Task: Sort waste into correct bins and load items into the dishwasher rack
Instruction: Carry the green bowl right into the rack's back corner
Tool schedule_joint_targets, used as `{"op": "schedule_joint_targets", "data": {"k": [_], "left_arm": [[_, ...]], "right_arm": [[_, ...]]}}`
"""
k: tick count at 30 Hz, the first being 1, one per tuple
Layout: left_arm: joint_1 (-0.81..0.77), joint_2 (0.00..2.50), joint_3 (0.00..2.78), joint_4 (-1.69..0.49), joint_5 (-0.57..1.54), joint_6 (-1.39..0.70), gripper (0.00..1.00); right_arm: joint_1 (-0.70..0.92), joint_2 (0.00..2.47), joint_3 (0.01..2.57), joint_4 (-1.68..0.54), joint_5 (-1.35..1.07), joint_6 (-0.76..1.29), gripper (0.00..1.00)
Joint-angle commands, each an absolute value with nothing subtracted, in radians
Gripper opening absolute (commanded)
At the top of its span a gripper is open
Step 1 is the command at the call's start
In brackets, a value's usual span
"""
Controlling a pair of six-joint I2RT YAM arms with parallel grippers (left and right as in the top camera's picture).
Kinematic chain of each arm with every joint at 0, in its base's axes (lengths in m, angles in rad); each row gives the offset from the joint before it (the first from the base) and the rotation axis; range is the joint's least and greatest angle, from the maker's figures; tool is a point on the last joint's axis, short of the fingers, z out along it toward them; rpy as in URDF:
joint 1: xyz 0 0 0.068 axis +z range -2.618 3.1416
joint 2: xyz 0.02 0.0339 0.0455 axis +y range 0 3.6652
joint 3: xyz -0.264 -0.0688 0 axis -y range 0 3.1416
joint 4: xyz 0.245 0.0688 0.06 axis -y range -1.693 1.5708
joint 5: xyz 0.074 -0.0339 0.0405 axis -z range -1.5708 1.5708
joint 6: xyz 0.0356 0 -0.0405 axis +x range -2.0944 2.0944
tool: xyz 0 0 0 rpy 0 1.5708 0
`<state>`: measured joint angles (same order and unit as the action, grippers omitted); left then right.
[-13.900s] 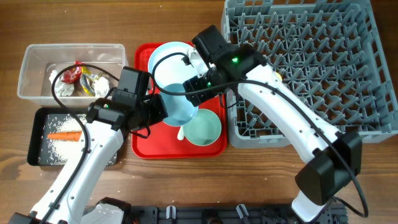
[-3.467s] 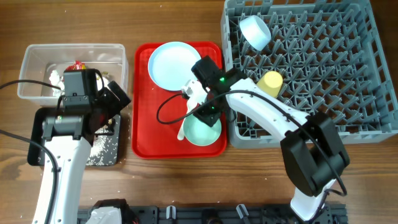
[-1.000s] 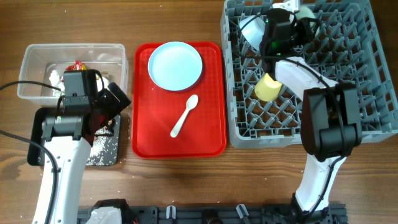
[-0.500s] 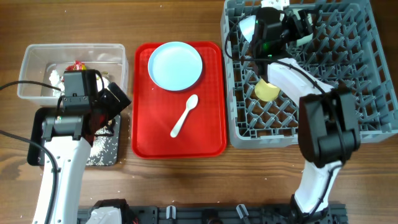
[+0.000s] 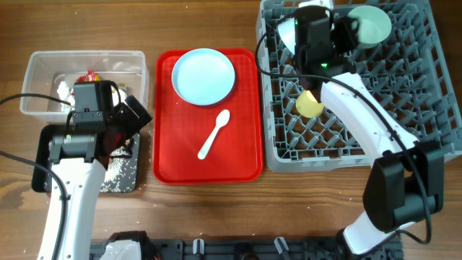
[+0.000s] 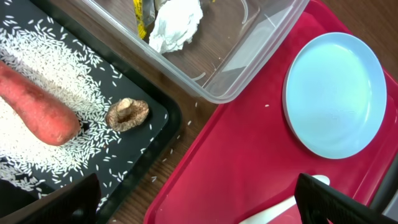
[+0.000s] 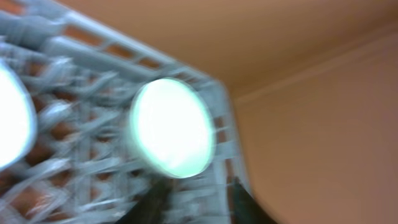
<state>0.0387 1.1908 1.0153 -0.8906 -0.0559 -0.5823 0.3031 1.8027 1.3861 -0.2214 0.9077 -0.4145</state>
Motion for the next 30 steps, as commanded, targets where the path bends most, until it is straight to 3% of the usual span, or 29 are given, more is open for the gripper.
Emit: {"op": "schedule_joint_targets", "data": {"k": [1, 2, 9, 13, 30], "left_arm": [[0.043, 1.178, 1.034, -0.889, -0.073, -0.591, 1.0], [0.043, 1.178, 1.034, -0.889, -0.073, -0.591, 1.0], [0.043, 1.178, 1.034, -0.888, -0.073, -0.591, 1.0], [0.043, 1.178, 1.034, -0.889, -0.073, -0.591, 1.0], [0.043, 1.178, 1.034, -0.889, -0.073, -0.591, 1.0]], "right_arm": [[0.257, 1.808, 1.388, -0.31, 0.639, -0.081, 0.08], [0.224, 1.805, 1.389, -0.334, 0.548, -0.026, 0.04], [-0.037, 1.694, 1.39, -0.348, -0.095, 0.036, 0.04], [-0.124, 1.662, 1.39, -0.315, -0.146, 0.025, 0.04], [-0.121, 1.914, 1.389, -0.3, -0.212, -0.001, 0.04]]}}
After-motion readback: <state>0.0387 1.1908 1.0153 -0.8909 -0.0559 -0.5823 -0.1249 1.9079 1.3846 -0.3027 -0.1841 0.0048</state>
